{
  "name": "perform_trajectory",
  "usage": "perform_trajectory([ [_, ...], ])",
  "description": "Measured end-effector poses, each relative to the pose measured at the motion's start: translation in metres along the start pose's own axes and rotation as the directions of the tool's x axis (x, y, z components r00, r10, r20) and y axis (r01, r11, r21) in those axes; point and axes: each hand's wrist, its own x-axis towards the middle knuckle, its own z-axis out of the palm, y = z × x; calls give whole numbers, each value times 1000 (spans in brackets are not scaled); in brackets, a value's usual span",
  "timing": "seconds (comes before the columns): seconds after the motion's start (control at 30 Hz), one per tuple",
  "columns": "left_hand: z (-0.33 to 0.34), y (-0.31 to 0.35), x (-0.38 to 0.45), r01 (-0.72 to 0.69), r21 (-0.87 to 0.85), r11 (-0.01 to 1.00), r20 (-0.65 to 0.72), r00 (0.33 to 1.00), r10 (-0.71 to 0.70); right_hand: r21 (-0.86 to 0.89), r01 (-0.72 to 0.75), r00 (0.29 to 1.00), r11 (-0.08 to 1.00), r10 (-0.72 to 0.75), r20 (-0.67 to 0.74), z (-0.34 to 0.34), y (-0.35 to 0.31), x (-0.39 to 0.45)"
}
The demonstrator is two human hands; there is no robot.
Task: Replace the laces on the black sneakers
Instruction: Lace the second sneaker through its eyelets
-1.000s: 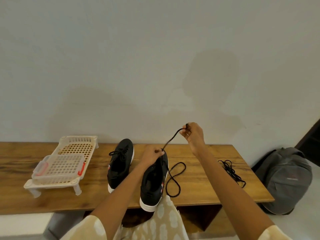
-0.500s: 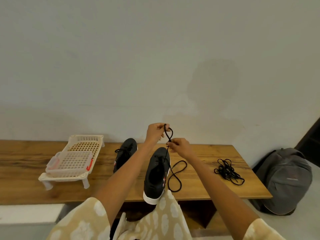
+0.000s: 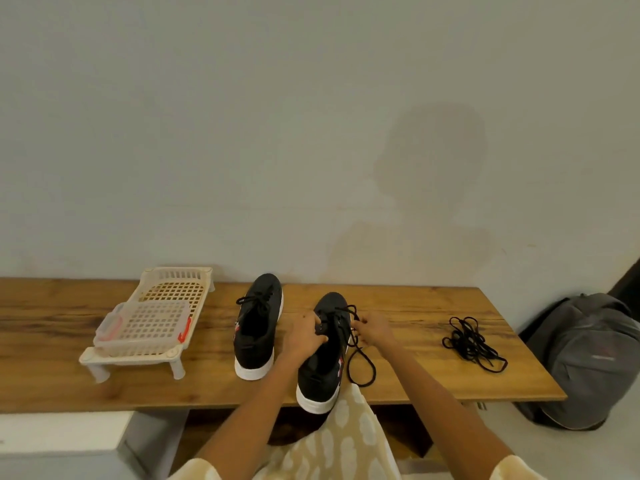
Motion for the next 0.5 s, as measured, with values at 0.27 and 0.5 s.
perform_trajectory([
  [0.27, -7, -23, 16, 49, -201, 978, -45, 997, -59, 153, 31, 992, 988, -11, -128, 20, -2, -3],
  [0.5, -12, -31, 9, 176, -586, 791, 63, 983, -172, 436, 69, 997, 897, -77, 0, 29, -26, -10],
])
